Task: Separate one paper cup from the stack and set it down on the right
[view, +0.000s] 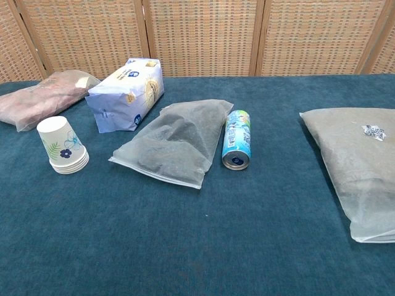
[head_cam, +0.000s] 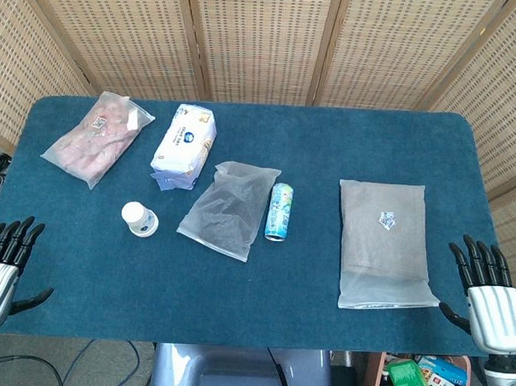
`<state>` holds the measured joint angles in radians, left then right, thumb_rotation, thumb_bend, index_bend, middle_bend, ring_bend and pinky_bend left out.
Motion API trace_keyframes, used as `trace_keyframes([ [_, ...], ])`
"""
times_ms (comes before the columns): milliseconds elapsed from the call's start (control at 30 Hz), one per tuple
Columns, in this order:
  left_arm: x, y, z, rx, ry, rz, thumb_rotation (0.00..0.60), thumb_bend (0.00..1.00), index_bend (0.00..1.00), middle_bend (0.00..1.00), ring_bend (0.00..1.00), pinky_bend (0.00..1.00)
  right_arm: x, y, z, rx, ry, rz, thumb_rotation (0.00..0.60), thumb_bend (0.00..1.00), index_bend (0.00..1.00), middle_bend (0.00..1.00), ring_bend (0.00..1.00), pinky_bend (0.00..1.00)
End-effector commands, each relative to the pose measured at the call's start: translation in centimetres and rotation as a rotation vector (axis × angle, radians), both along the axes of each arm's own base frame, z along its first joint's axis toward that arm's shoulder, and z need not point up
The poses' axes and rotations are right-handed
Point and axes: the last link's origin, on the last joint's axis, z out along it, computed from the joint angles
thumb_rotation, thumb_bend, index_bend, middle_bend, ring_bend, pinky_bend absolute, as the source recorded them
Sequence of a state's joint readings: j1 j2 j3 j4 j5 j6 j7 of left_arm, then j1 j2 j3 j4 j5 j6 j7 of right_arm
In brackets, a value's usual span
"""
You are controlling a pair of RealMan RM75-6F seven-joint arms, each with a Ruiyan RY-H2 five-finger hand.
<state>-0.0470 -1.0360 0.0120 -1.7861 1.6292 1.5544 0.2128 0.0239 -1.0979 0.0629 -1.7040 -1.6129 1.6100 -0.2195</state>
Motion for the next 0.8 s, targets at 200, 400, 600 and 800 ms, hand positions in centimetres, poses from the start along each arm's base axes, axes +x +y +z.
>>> trace_keyframes([
  [200,-0.4,0.3,-0.3,-0.029,0.009,0.029,0.600,0.00,0.00,0.00,0.00,0.00,-0.1,0.0,0.0,0.003,-0.009,-0.001,0.600,0.00,0.00,0.00,0.00,0.00],
  [400,0.0,2.7,-0.8,-0.079,-0.006,0.024,0.600,0.00,0.00,0.00,0.00,0.00,-0.4,-0.2,0.4,0.000,-0.021,-0.009,0.600,0.00,0.00,0.00,0.00,0.00],
  [600,0.9,10.4,-2.0,-0.115,0.042,-0.016,0.600,0.00,0.00,0.00,0.00,0.11,-0.7,-0.6,0.5,0.008,-0.031,-0.020,0.600,0.00,0.00,0.00,0.00,0.00],
  [800,1.3,16.2,-5.7,-0.192,0.014,-0.037,0.600,0.00,0.03,0.11,0.11,0.23,-1.1,-0.8,0.8,0.007,-0.035,-0.036,0.600,0.00,0.00,0.00,0.00,0.00],
])
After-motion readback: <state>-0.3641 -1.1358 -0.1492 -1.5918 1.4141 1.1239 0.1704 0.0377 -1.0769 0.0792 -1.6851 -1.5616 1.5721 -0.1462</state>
